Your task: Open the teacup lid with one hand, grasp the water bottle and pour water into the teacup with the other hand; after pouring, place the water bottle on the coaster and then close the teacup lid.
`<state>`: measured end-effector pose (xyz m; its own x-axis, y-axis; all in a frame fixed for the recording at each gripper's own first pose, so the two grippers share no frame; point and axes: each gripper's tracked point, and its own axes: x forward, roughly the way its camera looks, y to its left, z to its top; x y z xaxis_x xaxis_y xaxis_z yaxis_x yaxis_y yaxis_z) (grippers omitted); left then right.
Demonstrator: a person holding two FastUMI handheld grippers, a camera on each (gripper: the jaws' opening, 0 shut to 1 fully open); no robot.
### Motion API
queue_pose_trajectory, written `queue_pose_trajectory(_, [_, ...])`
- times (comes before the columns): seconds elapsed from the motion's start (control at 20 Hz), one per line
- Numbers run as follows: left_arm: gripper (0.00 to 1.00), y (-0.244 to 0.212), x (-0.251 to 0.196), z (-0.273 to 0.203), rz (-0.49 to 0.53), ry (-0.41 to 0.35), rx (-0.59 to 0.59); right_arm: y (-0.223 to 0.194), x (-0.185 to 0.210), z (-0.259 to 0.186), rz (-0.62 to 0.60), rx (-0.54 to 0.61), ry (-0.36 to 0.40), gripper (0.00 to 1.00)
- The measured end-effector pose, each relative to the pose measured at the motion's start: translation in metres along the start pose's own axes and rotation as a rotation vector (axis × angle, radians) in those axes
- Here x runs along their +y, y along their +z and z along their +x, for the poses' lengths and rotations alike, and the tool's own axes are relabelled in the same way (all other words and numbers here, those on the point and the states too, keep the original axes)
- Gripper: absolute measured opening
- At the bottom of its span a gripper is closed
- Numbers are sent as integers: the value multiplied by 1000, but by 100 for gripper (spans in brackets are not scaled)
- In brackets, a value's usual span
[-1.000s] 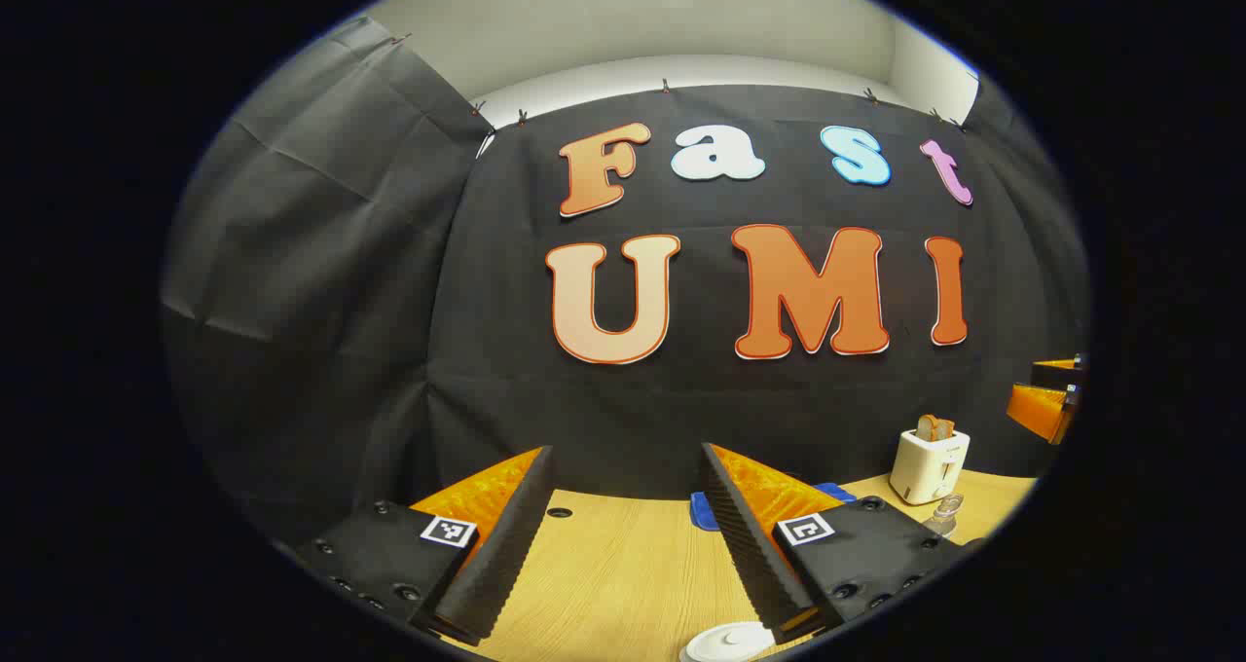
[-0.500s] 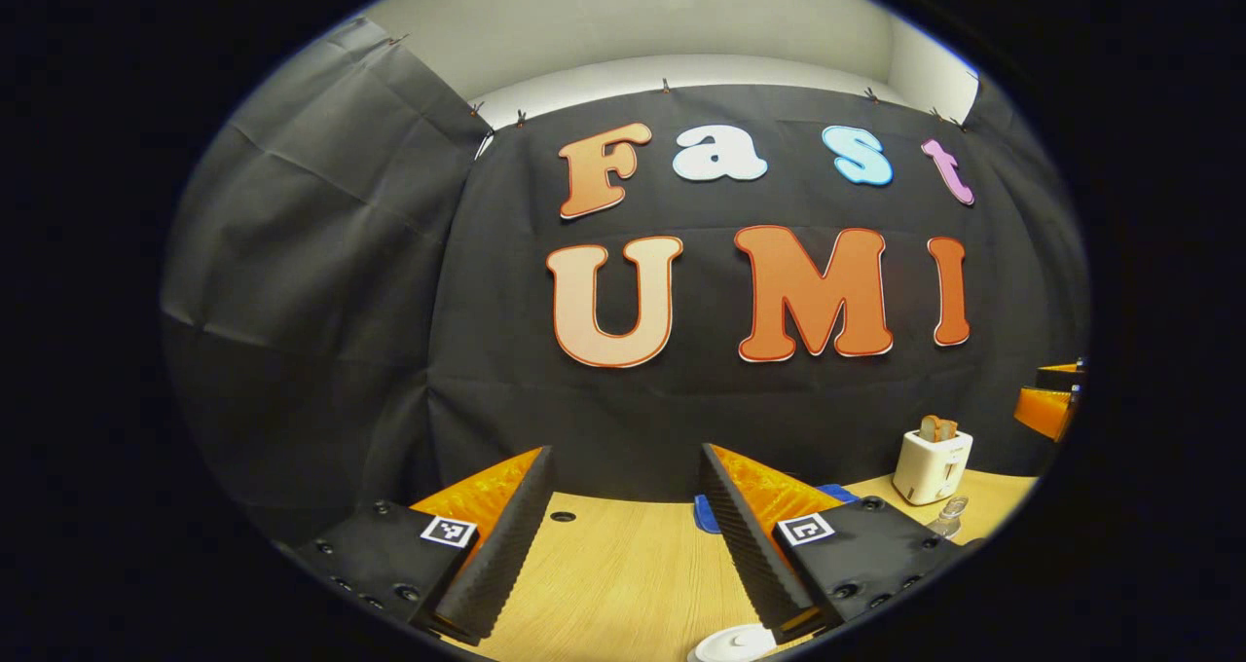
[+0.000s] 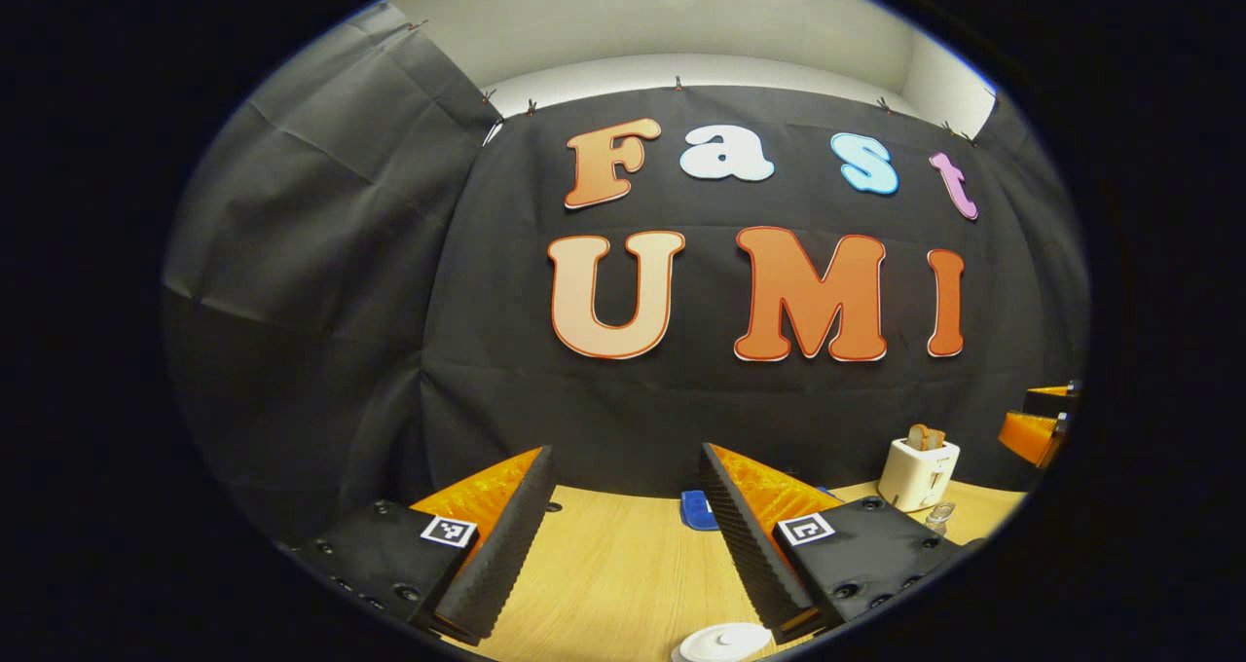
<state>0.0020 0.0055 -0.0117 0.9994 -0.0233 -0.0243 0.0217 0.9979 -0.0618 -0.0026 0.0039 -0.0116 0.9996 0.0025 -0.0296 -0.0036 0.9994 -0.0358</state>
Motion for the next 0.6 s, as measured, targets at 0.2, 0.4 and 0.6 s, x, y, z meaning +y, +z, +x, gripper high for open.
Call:
queue_pose_trajectory(0.2, [96,-21,3,1,-31,-10,48,-18,5,-1,2,36,14,92])
queue_pose_trajectory(0.4, [94,-45,-1,-5,-16,-32,88,-32,10,-4,10,66,39,92])
queue_pose_trajectory(0.6, [95,-79,-20,-10,-31,-91,164,-45,20,-14,-1,79,67,92])
